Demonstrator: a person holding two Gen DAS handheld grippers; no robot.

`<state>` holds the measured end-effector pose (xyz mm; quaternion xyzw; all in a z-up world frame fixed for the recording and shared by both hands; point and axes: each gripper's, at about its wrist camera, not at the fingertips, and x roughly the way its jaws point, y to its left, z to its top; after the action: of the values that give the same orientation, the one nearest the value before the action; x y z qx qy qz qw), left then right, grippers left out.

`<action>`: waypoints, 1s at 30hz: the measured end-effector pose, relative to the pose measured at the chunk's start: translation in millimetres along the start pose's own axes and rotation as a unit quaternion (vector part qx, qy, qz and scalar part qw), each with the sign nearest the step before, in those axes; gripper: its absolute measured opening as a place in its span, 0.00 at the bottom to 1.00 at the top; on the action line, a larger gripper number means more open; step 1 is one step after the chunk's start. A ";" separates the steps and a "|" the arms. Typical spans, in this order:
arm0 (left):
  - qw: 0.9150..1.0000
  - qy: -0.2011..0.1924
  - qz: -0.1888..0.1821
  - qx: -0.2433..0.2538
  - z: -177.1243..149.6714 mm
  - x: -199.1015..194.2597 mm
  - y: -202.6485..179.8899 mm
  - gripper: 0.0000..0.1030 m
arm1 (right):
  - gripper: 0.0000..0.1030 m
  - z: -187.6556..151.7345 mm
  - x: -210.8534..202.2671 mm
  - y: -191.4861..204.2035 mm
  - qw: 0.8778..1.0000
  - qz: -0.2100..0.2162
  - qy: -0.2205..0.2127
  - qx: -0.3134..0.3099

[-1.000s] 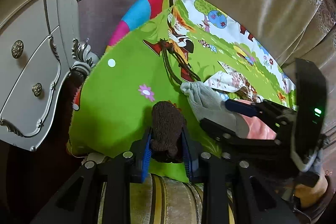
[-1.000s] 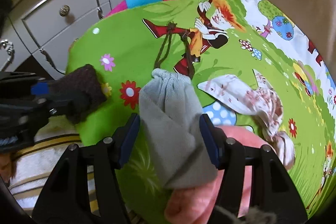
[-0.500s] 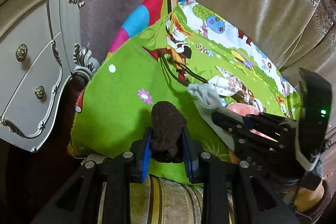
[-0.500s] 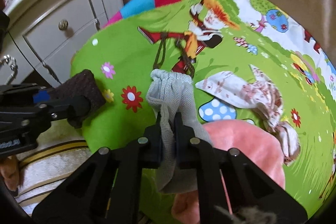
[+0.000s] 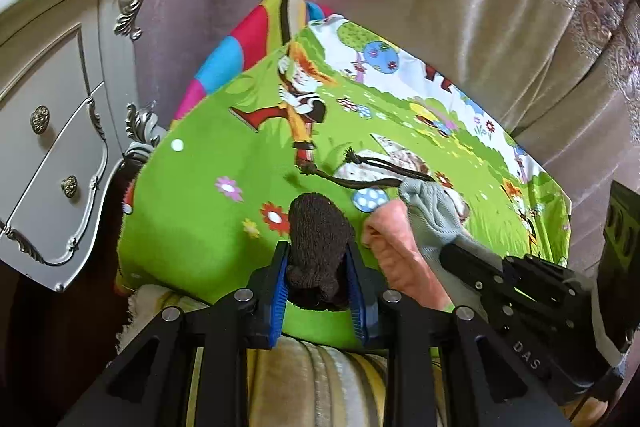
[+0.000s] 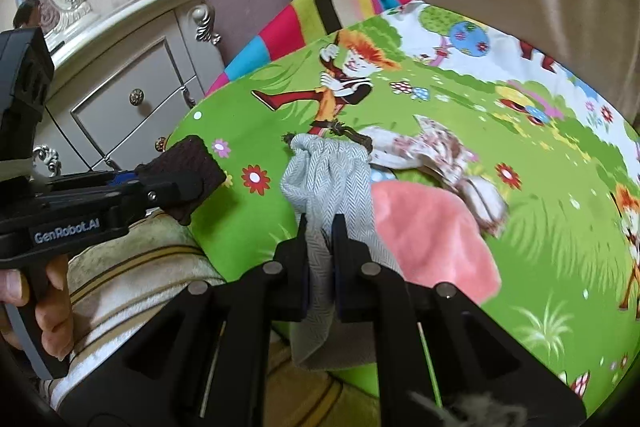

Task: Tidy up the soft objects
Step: 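Carry grey knit and brown fuzzy item into the box and open both tools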

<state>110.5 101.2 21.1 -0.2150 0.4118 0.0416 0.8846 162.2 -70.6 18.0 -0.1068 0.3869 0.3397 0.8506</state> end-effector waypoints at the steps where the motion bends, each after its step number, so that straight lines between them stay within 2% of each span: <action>1: 1.000 0.000 -0.001 0.003 -0.9 -0.6 -4.3 0.27 | 0.11 -3.0 -4.9 -1.8 1.000 -0.003 -0.004 0.003; 16: 0.997 0.016 -0.030 0.071 -29.1 -5.4 -85.0 0.27 | 0.11 -53.3 -80.7 -48.4 0.996 -0.051 -0.038 0.070; 22: 0.992 0.024 -0.052 0.110 -44.4 -6.5 -127.5 0.27 | 0.11 -78.8 -114.4 -73.0 0.991 -0.069 -0.053 0.106; 30: 0.983 0.043 -0.080 0.160 -66.0 -4.4 -185.7 0.27 | 0.11 -119.6 -169.0 -112.3 0.978 -0.110 -0.077 0.159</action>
<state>107.2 -93.6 51.2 -0.1047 0.4324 -0.1054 0.8893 86.9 -291.2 51.3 0.0144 0.3553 0.1857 0.9160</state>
